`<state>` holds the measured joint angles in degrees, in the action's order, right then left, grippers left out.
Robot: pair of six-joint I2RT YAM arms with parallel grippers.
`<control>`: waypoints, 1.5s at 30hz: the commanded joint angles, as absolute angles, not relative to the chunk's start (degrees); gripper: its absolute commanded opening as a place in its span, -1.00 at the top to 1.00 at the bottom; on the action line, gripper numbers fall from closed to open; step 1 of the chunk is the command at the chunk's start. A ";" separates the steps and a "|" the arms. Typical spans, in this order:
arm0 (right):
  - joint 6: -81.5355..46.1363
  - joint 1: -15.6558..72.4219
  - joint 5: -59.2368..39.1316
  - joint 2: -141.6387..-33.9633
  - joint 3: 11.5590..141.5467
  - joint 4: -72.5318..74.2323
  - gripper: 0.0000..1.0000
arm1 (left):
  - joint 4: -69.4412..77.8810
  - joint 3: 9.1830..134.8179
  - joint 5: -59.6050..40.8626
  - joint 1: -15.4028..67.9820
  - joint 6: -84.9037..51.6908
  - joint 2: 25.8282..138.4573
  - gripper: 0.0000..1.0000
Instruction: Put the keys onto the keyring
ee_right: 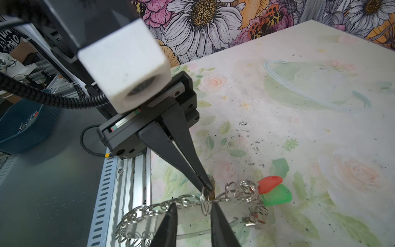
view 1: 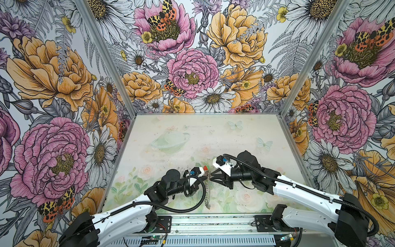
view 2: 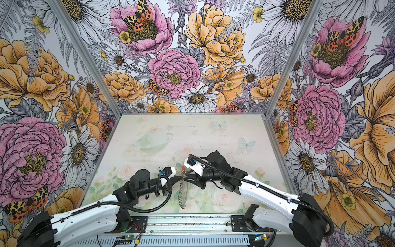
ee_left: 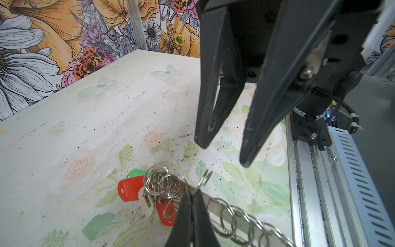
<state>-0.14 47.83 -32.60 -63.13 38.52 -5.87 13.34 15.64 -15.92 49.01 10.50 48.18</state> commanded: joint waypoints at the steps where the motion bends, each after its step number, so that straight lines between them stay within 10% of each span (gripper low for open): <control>1: -0.49 48.23 -31.95 -64.13 40.58 -6.33 0.47 | 15.80 17.84 -15.27 49.48 11.45 47.94 1.00; 27: 0.45 48.57 -31.49 -68.86 41.92 -5.01 0.86 | 16.96 17.05 -16.54 49.55 12.00 47.46 1.00; 45: 0.35 48.94 -31.89 -69.03 41.55 -5.01 0.66 | 16.45 16.83 -14.99 49.44 12.40 46.85 1.00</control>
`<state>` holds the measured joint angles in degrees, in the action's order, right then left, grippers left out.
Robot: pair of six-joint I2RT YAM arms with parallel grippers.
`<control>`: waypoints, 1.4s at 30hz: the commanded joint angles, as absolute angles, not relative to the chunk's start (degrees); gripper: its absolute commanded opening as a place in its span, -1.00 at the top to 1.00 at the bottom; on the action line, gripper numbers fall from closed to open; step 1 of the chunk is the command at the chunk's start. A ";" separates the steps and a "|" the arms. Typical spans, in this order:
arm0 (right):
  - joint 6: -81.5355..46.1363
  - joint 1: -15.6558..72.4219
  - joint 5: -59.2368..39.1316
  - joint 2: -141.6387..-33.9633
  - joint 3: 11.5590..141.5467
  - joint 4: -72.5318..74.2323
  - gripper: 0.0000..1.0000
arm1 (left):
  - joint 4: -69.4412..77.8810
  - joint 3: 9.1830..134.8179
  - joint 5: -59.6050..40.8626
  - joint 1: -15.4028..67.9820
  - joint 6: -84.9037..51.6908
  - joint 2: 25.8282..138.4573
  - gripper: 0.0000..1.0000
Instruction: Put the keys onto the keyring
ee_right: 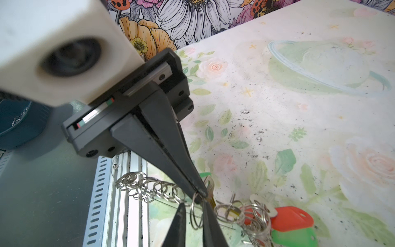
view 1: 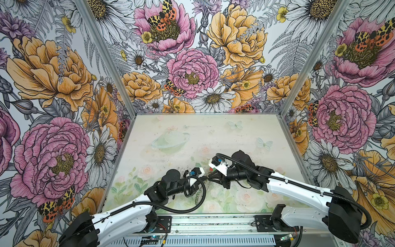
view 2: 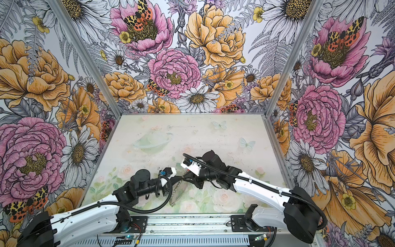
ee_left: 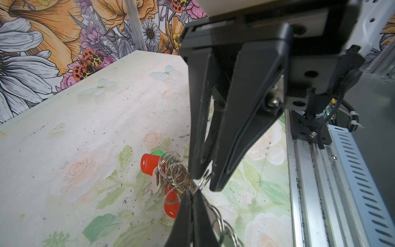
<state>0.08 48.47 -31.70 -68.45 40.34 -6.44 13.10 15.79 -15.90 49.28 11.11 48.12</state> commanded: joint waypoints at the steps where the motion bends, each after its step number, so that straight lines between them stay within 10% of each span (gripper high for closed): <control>1: 0.38 48.92 -32.04 -69.15 41.55 -5.01 0.68 | 16.45 16.87 -15.02 49.48 12.49 46.77 1.00; 24: -0.01 48.94 -28.52 -67.56 41.46 -4.21 1.00 | 17.14 16.08 -14.80 49.44 12.24 45.61 1.00; 42: -7.16 46.69 -31.69 -62.98 35.00 12.63 1.00 | 15.78 15.82 -16.81 49.44 13.38 44.21 0.56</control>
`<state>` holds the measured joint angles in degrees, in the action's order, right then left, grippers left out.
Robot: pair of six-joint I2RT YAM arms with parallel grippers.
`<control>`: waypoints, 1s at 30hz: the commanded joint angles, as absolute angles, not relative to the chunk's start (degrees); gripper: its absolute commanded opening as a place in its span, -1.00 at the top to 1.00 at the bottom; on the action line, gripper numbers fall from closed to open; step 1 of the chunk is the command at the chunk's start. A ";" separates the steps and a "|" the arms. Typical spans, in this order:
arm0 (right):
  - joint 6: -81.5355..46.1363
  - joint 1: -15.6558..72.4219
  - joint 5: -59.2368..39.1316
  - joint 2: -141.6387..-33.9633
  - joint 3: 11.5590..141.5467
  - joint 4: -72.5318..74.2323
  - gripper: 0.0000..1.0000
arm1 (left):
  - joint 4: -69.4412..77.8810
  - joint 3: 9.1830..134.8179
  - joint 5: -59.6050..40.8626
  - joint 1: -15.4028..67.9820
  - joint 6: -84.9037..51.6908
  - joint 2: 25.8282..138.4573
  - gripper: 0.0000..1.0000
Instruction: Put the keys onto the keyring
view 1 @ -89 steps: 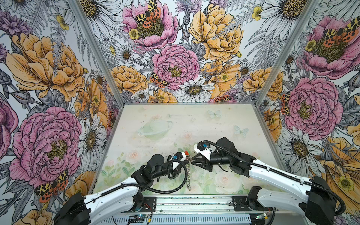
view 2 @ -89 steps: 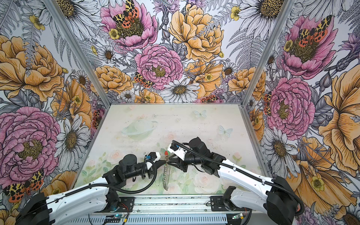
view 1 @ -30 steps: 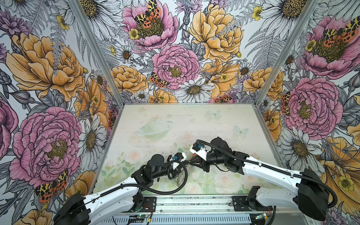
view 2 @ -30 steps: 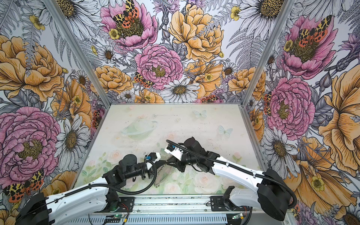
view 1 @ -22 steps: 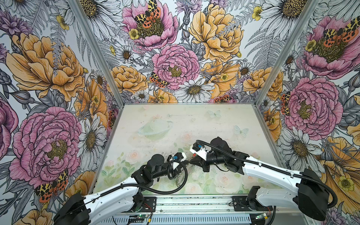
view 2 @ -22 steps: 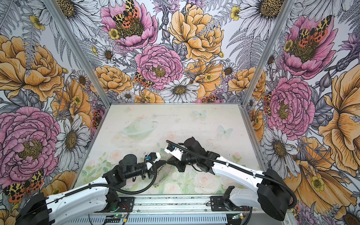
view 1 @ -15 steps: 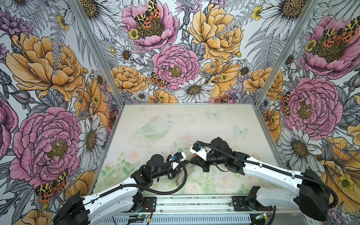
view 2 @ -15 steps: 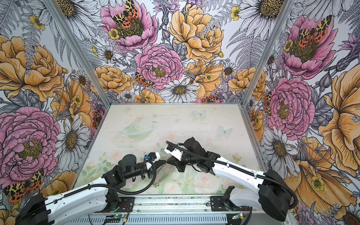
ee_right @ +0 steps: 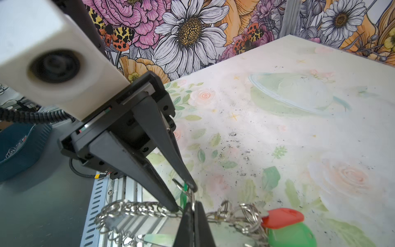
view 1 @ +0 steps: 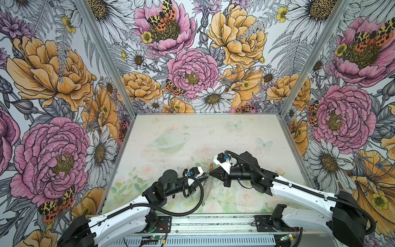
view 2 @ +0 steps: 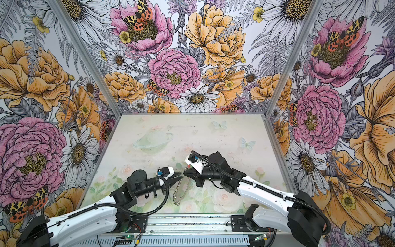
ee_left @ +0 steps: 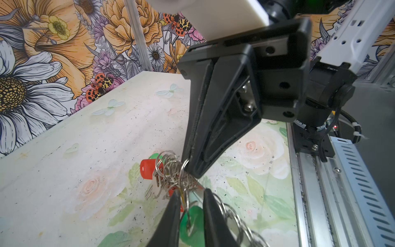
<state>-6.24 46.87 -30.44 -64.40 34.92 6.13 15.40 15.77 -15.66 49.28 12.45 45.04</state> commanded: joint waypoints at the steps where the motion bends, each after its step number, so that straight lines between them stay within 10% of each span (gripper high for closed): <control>1: -6.96 46.71 -31.47 -62.85 34.75 12.69 1.00 | 15.84 15.88 -16.72 49.46 13.36 44.14 0.56; 30: -7.01 46.36 -29.09 -60.65 31.98 17.33 1.00 | 15.36 16.00 -16.52 49.31 13.27 44.38 0.89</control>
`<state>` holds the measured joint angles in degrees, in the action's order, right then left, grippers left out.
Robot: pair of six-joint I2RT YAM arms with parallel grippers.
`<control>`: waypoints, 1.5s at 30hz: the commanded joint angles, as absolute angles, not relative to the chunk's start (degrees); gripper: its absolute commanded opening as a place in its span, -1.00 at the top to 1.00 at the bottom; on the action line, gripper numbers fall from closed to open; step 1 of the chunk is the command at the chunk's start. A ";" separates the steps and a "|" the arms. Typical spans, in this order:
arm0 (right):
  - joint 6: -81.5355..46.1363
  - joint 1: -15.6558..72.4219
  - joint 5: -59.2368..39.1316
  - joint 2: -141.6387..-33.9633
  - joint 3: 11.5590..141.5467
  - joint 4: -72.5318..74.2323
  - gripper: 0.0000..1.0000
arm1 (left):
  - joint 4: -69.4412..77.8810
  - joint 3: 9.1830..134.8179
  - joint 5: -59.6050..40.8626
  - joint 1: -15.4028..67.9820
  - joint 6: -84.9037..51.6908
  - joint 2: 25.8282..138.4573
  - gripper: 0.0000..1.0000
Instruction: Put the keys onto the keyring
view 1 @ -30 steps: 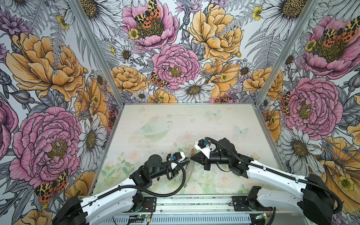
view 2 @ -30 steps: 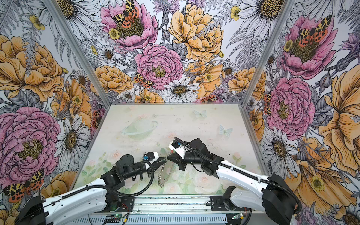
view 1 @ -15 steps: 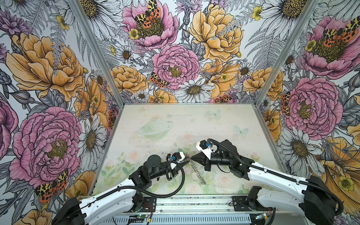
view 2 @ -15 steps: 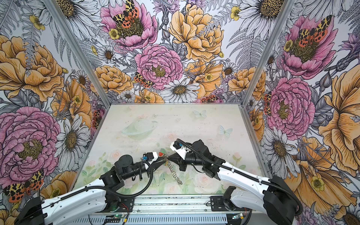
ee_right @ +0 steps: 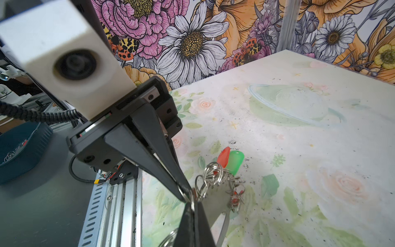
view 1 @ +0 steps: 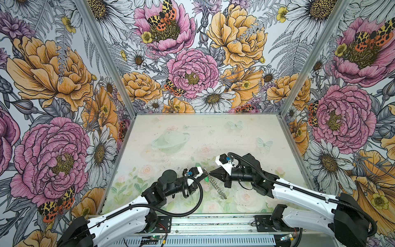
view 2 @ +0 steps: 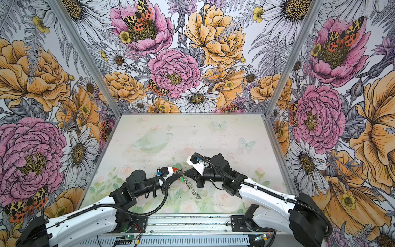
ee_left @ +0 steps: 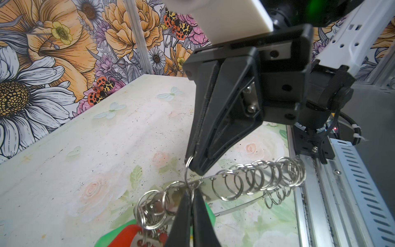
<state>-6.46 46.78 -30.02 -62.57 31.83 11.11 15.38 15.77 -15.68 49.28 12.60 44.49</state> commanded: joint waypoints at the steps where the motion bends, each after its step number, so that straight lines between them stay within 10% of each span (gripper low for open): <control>1: -7.15 46.38 -29.12 -60.65 31.94 17.66 1.00 | 15.36 16.06 -16.52 49.29 13.29 44.52 0.91; 26: -6.31 46.77 -30.00 -63.44 35.59 11.78 1.00 | 15.90 16.87 -16.46 49.09 12.93 47.02 1.00; 35: -8.98 46.30 -17.95 -61.19 33.11 10.88 0.32 | 19.25 16.00 -13.37 48.70 10.23 47.70 1.00; 45: -30.41 46.09 -5.39 -56.24 22.73 16.66 0.13 | 23.54 16.21 -9.53 48.69 7.60 50.90 1.00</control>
